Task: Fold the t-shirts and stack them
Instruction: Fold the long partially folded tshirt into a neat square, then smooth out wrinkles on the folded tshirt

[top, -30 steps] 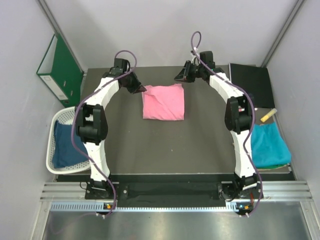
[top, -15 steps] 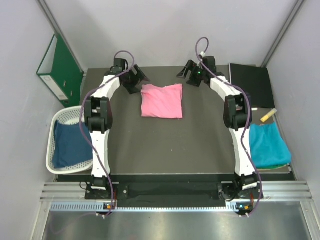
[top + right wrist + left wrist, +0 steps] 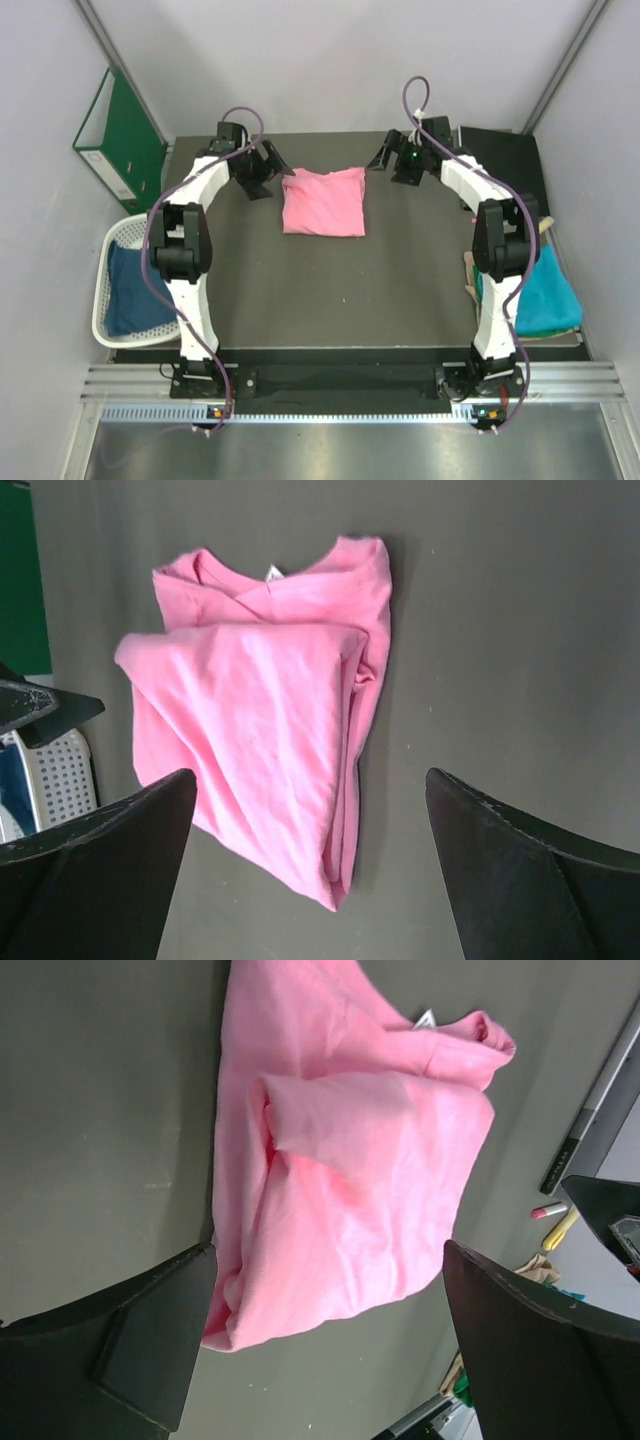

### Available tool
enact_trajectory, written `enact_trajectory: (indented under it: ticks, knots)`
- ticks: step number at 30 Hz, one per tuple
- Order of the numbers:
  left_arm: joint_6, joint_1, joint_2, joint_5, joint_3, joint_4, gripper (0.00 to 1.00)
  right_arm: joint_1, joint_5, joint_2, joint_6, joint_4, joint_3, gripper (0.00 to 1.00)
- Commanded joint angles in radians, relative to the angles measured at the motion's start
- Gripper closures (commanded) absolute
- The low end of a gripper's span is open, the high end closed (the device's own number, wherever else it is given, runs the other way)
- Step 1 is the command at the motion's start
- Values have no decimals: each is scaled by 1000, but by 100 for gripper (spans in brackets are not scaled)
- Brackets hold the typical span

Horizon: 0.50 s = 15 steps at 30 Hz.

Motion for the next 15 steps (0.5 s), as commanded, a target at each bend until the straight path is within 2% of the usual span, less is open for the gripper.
enact_trajectory:
  ticks: [1, 3, 4, 10, 12, 15]
  knots:
    - [19, -1, -30, 1, -81, 33, 1, 5, -64, 60, 9, 42, -32, 10]
    - [7, -4, -25, -6, -86, 69, 1, 9, -87, 95, 32, 75, -26, 17]
    - [2, -4, -13, -9, -78, 75, 2, 10, -96, 107, 41, 87, -15, 27]
    - [-29, -4, 62, -6, 14, 107, 9, 25, -128, 186, 75, 99, 84, 39]
    - [-43, -5, 79, 4, 46, 118, 18, 30, -142, 215, 98, 101, 110, 45]
    - [-53, -4, 116, 11, 86, 121, 33, 36, -157, 238, 138, 136, 137, 48]
